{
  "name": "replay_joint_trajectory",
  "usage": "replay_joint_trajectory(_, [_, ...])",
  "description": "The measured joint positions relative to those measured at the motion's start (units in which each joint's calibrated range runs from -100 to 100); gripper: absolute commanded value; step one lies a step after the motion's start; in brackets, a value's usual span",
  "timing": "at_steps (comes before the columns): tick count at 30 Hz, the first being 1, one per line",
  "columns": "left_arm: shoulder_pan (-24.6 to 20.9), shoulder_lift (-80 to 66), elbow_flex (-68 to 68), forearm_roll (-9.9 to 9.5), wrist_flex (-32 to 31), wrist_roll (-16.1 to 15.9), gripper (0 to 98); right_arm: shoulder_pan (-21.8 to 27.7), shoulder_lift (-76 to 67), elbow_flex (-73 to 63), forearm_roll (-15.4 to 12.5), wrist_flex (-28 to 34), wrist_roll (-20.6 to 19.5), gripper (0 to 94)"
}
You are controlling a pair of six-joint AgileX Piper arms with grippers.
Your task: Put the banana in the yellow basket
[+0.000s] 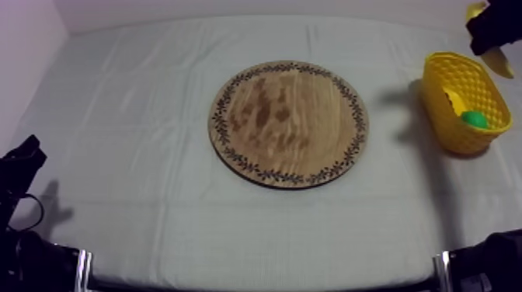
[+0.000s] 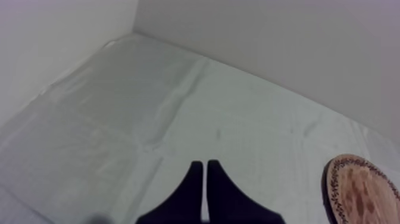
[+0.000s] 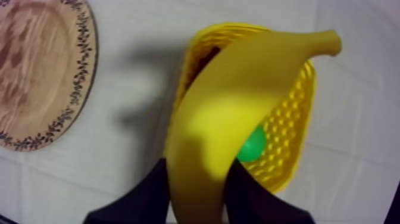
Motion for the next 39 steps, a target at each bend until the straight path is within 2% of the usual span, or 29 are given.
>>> replay_joint_trajectory(10, [0.00,0.00,0.00,0.00,0.00,0.00,0.1,7.03,0.64,-1.83,1.40,-0.09,2.73,28.8])
replay_joint_trajectory(14, [0.00,0.00,0.00,0.00,0.00,0.00,0.1,7.20,1.40,-0.59,1.49,-0.89,2.37,28.9])
replay_joint_trajectory(20, [0.00,0.00,0.00,0.00,0.00,0.00,0.1,7.10,4.09,3.03,1.69,-5.35,0.89,28.8])
replay_joint_trajectory(30, [0.00,0.00,0.00,0.00,0.00,0.00,0.1,6.67,14.45,4.11,1.46,-11.47,-2.26,29.0])
replay_joint_trajectory(39, [0.00,0.00,0.00,0.00,0.00,0.00,0.1,6.25,22.90,3.98,1.66,-17.24,-3.44,34.4])
